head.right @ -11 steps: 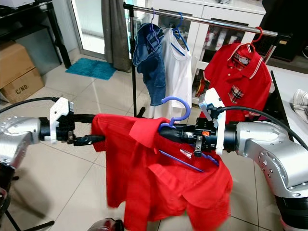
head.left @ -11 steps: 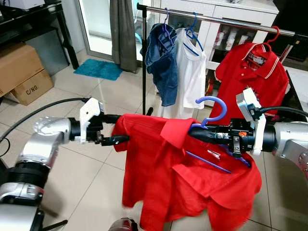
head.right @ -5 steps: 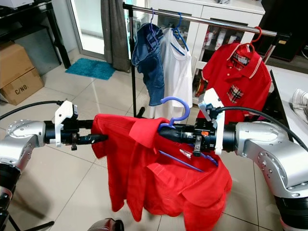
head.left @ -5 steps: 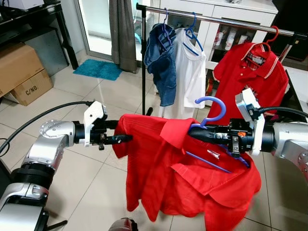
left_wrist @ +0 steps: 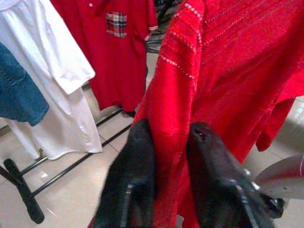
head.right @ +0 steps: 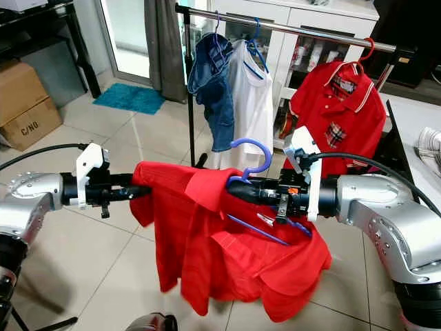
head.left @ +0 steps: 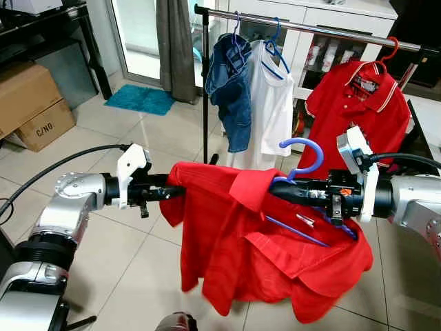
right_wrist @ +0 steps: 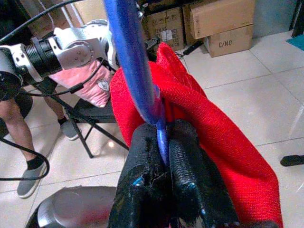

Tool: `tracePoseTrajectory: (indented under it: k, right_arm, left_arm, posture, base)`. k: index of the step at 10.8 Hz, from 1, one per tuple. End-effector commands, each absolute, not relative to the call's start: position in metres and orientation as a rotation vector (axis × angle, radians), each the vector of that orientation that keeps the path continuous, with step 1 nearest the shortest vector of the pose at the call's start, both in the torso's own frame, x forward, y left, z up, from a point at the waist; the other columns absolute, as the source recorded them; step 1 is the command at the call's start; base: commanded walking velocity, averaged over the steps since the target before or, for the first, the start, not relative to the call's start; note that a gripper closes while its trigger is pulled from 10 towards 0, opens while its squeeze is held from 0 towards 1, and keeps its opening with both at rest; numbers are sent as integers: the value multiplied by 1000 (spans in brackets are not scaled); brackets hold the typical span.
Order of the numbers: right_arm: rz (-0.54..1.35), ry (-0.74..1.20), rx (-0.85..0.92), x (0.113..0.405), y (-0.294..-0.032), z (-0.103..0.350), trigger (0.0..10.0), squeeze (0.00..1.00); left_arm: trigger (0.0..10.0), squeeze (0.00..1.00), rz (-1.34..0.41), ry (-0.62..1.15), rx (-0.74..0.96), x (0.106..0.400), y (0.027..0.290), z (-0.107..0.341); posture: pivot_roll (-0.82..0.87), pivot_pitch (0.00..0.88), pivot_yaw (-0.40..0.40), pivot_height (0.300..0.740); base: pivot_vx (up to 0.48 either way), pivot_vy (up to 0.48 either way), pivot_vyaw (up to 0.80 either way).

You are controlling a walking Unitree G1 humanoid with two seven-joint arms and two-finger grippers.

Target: Hang hanger

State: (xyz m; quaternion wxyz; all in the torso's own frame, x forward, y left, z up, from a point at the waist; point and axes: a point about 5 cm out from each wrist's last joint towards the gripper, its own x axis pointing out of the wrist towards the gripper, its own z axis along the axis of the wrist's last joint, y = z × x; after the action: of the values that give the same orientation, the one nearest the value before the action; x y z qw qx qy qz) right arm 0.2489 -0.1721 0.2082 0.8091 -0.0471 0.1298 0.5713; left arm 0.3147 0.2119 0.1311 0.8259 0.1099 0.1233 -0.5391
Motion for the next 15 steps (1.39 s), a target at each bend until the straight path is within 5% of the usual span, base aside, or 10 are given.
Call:
tracePoseTrajectory:
  k: [1, 5, 9, 15]
  right_arm:
    - [1243, 247, -120, 248, -168, 214, 10000, 0]
    - [1241, 248, -114, 248, -167, 212, 10000, 0]
    - [1167, 246, -94, 249, -178, 208, 10000, 0]
    - [1096, 250, -86, 258, -187, 203, 10000, 0]
  left_arm:
    - [0, 0, -1130, 247, 250, 317, 216, 137]
    - [0, 0, -1111, 227, 203, 317, 220, 141]
    - [0, 0, -887, 83, 13, 315, 263, 163]
    - [0, 0, -521, 24, -18, 311, 306, 158]
  posture:
    - [-34, 0, 17, 740]
    - [-34, 0, 21, 740]
    - [-40, 0, 29, 740]
    - [-30, 0, 10, 740]
  base:
    - [0, 0, 0]
    - [0, 0, 0]
    - [0, 0, 0]
    - [0, 0, 0]
